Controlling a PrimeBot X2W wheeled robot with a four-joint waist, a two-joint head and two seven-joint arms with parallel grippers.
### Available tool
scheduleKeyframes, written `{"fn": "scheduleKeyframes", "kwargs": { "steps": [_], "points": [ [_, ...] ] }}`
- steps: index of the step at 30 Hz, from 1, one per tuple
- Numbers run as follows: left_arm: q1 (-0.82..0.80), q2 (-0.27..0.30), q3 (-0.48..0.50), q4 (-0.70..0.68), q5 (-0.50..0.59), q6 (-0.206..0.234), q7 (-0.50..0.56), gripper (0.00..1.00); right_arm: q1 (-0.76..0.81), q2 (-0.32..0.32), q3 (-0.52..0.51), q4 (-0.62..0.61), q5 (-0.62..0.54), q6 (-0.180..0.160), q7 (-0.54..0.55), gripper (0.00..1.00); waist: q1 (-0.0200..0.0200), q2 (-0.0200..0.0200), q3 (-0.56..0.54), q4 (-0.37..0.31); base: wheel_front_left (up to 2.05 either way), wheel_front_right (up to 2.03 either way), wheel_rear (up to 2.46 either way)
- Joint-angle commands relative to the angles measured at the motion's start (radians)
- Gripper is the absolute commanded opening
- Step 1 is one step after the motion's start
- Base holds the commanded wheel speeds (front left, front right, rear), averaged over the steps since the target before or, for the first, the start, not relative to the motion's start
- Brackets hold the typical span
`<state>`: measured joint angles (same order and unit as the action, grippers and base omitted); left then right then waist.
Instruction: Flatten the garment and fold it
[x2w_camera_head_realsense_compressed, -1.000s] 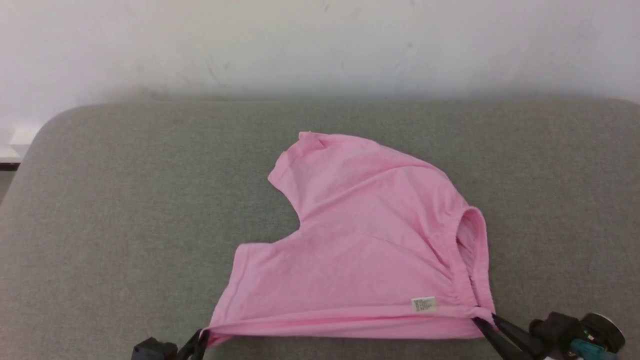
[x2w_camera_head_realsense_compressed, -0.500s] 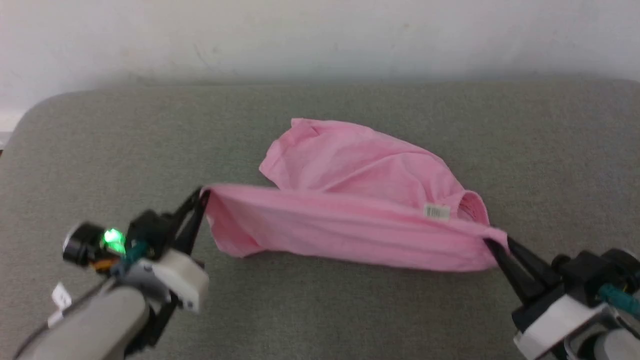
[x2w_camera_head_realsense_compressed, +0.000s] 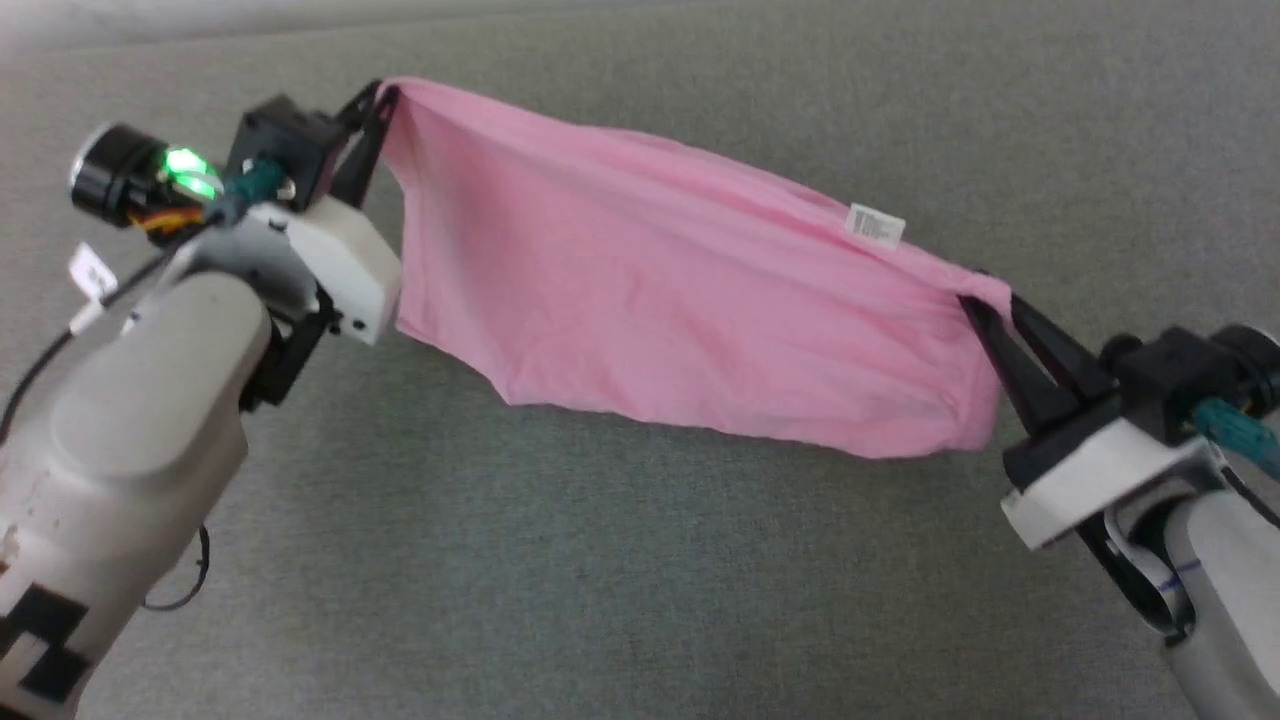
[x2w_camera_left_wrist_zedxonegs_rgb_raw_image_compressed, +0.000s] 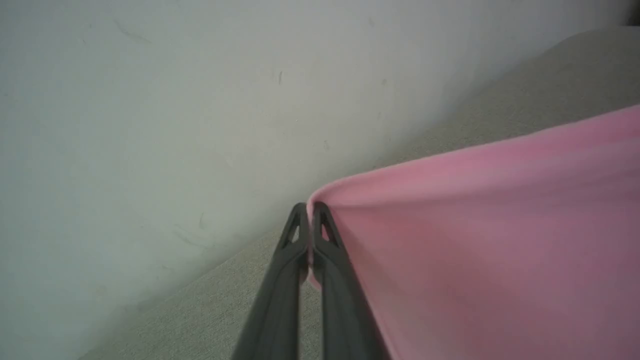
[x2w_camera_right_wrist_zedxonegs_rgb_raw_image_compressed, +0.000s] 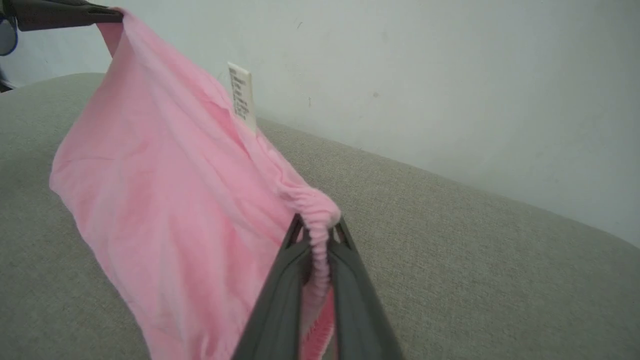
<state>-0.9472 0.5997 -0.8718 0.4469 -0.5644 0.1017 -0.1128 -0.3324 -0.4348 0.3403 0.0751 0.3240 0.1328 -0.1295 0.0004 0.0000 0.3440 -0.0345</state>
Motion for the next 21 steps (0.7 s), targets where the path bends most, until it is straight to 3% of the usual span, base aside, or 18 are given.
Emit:
{"fn": "scheduleKeyframes", "kwargs": {
  "steps": [1, 9, 17, 18, 19, 20, 21],
  "points": [
    [-0.013, -0.004, 0.000, 0.013, 0.004, -0.005, 0.000, 0.00, -0.016, 0.006, 0.002, 0.007, -0.004, -0.002, -0.006, 0.00, -0.0004, 0.0000, 0.101, -0.070, 0.00, 0.00, 0.00],
    [-0.130, -0.086, -0.026, 0.289, 0.017, -0.085, -0.021, 0.00, -0.169, 0.017, 0.109, 0.166, 0.014, -0.002, -0.003, 0.00, -0.0004, 0.0000, 0.180, -0.113, 0.00, 0.00, 0.00],
    [-0.155, -0.154, -0.075, 0.495, 0.023, -0.165, -0.019, 0.00, -0.248, 0.014, 0.176, 0.252, 0.047, -0.002, -0.011, 0.00, -0.0004, 0.0000, 0.171, -0.118, 0.00, 0.00, 0.00],
    [-0.155, -0.161, -0.078, 0.513, 0.021, -0.171, -0.022, 0.00, -0.252, 0.014, 0.179, 0.252, 0.053, -0.002, -0.016, 0.15, -0.0004, 0.0000, 0.163, -0.116, 0.00, 0.00, 0.00],
    [-0.155, -0.166, -0.079, 0.529, 0.019, -0.175, -0.029, 0.00, -0.254, 0.015, 0.180, 0.250, 0.059, -0.002, -0.019, 0.42, -0.0004, 0.0000, 0.154, -0.115, 0.00, 0.00, 0.00],
    [-0.157, -0.171, -0.078, 0.544, 0.016, -0.177, -0.038, 0.05, -0.254, 0.015, 0.180, 0.244, 0.062, -0.002, -0.024, 0.81, -0.0004, 0.0000, 0.143, -0.113, 0.00, 0.00, 0.00],
    [-0.159, -0.175, -0.079, 0.557, 0.016, -0.179, -0.047, 0.84, -0.254, 0.014, 0.177, 0.237, 0.063, -0.002, -0.029, 1.00, -0.0004, 0.0000, 0.130, -0.111, 0.00, 0.00, 0.00]
  ]
}}
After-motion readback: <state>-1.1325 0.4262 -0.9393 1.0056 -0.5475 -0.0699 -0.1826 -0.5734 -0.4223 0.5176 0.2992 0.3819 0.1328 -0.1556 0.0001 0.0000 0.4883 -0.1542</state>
